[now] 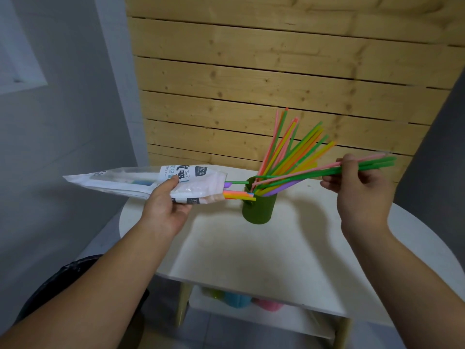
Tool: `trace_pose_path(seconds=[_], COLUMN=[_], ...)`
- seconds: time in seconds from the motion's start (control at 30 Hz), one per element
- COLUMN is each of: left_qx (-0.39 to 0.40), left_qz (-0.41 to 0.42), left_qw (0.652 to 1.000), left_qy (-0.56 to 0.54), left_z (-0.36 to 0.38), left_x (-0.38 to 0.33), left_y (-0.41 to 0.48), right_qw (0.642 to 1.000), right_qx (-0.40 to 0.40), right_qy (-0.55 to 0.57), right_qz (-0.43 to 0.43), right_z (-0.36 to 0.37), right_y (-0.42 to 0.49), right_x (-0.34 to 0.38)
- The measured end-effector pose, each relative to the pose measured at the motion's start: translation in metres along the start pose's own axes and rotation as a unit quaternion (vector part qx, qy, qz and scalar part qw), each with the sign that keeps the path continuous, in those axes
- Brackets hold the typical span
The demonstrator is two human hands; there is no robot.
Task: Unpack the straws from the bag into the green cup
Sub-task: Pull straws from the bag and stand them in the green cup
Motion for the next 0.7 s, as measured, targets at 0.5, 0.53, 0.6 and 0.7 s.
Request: trace_pose_path(seconds=[0.5, 0.53, 0.6, 0.7], left_qx=[0.020, 0.020, 0.021, 0.023], left_qz=[0.002, 0.003, 0.003, 0.002], left_qw=[1.000, 1.000, 1.000, 1.000], left_qy=[0.013, 0.013, 0.015, 0.017], left_z=[0.009, 0.009, 0.009, 0.009], left_x=[-0.001, -0.001, -0.001, -0.001], left_y=[-0.011, -0.011, -0.012, -0.013], right_qw=[0.989, 0.989, 0.987, 0.984], right_qx=[0.086, 0.089, 0.094, 0.111], right_qy=[-0.108, -0.112, -0.122, -0.139], right_qz=[-0.046, -0.041, -0.036, -0.025], right_z=[0.057, 0.060, 0.067, 0.076], right_y=[-0.004, -0.001, 0.005, 0.012], right_x=[-0.005, -0.007, -0.012, -0.021])
Point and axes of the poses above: each hand's wrist, its own y-axis towards the middle knuckle, its own z-axis out of the palm, x = y × z, the point moved 9 cm from there along y, towards the middle knuckle, and after that the axes turned 7 degrees about z, right-handed, at the moved point
